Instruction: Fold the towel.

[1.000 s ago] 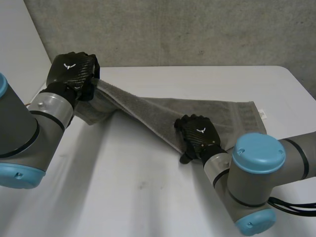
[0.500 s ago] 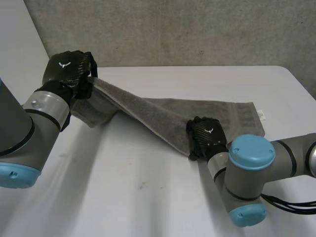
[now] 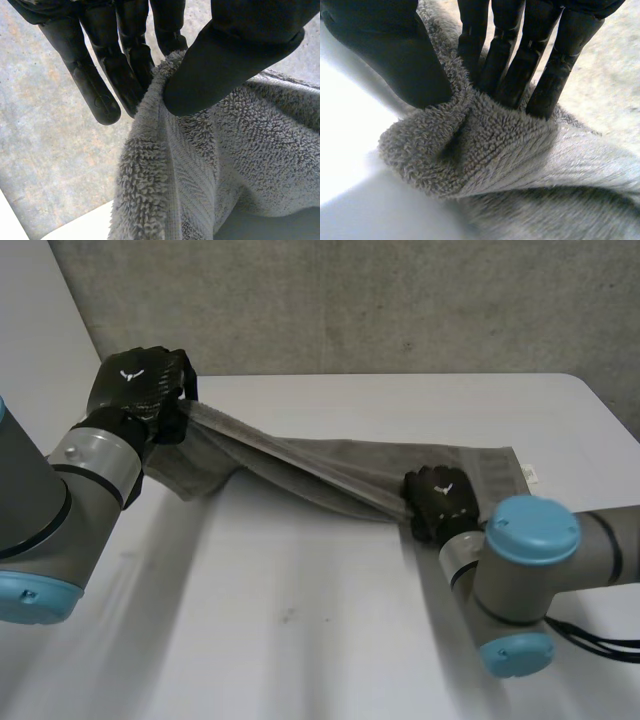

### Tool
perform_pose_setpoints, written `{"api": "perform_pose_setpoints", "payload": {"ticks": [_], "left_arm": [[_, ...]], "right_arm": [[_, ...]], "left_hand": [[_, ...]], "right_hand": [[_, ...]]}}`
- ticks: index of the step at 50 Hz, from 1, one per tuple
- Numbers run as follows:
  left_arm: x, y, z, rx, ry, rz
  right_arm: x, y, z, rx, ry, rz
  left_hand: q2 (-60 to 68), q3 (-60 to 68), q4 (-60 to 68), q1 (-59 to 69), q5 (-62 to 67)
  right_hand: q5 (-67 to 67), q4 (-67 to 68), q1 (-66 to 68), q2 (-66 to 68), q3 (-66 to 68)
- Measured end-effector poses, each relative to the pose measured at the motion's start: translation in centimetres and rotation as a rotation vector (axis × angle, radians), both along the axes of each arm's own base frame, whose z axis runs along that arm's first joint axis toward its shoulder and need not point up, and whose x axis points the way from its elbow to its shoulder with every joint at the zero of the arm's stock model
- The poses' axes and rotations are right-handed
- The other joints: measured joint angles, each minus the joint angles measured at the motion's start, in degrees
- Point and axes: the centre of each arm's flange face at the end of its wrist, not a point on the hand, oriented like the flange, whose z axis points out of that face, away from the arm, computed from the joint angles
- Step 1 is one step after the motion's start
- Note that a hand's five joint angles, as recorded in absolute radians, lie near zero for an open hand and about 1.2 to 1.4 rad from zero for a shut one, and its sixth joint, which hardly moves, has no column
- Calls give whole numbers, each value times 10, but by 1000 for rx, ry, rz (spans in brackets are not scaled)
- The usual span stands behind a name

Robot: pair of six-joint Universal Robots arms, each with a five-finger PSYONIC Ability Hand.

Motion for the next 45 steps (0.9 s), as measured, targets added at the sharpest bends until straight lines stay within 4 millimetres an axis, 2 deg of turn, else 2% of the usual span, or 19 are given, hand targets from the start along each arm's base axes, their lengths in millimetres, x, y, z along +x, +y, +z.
{"api": "perform_pose_setpoints", "payload": {"ticks": [5,9,10,15,18,23,26,31,34,36,39,40,43,45], "left_arm": [[0,1,-2,8,-6,0],[1,4,-5,33,-19,-2],[1,5,-6,44,-24,-3],[2,12,-9,94,-47,-12],[2,18,-9,134,-66,-19],[5,30,-17,226,-131,-41],[5,36,-27,276,-191,-59],[3,37,-53,329,-315,-90],[0,29,-71,330,-370,-100],[-4,19,-80,307,-383,-100],[-13,-6,-83,202,-358,-87],[-17,-15,-81,155,-341,-80],[-26,-36,-67,22,-287,-62],[-32,-52,-48,-106,-231,-43]], "right_arm": [[-14,-15,38,-78,-31,-32],[-32,-20,97,-160,-26,-16],[-37,-19,114,-165,-10,5],[-48,-9,151,-120,52,72],[-58,2,173,-32,131,125],[-71,15,183,87,272,168],[-76,20,181,134,360,195],[-80,21,155,210,526,257],[-79,13,134,241,583,283],[-76,4,125,237,592,282],[-70,-22,120,151,552,228],[-66,-37,122,88,517,190],[-61,-62,135,-52,445,117],[-56,-85,157,-232,360,38]], "left_hand": [[0,0,0,0,0],[0,0,0,0,0],[0,0,0,0,0],[0,0,0,0,0],[0,0,0,0,0],[0,0,0,0,0],[0,0,0,0,0],[0,0,0,0,0],[0,0,0,0,0],[0,0,0,0,0],[0,0,0,0,0],[0,0,0,0,0],[0,0,0,0,0],[0,0,0,0,0]], "right_hand": [[0,1,0,0,3],[0,1,0,0,3],[0,1,0,0,3],[0,2,0,0,3],[0,3,0,0,3],[0,3,0,0,3],[0,3,0,0,3],[0,3,0,0,3],[0,3,-1,0,3],[0,3,-1,0,3],[0,3,-1,0,3],[0,3,-1,0,3],[0,3,-1,1,3],[0,3,-1,4,3]]}}
